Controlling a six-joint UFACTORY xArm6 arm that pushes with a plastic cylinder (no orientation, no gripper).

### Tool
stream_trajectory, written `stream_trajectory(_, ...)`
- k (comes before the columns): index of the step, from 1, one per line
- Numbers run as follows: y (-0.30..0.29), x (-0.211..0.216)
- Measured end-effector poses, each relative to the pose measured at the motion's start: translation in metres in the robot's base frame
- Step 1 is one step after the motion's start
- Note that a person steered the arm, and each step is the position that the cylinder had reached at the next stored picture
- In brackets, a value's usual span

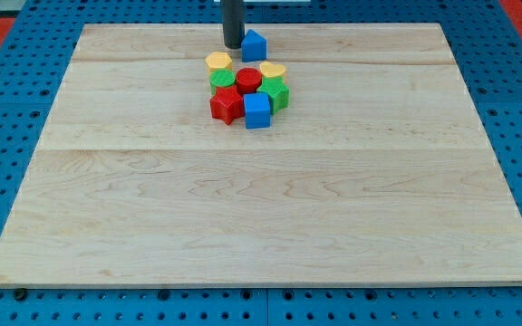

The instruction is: Nudge the blue triangle closer to the red circle

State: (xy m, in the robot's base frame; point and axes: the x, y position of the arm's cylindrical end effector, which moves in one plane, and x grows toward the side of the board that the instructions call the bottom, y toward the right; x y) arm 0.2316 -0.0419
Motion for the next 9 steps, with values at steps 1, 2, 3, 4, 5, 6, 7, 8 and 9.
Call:
stream_trajectory(1, -0.017, -0.029)
stream_trajectory(2, -0.017, -0.04)
stream_trajectory(3, 0.005, -0.039)
stream_trajectory(4, 0.018, -0.034)
stream_trajectory(5, 0.027, -0.02)
stream_trajectory(6, 0.04, -0.016)
stream_trajectory(7, 0.039, -0.011)
stream_trajectory(8, 0.039, 0.003)
stream_trajectory(9, 0.039, 0.017)
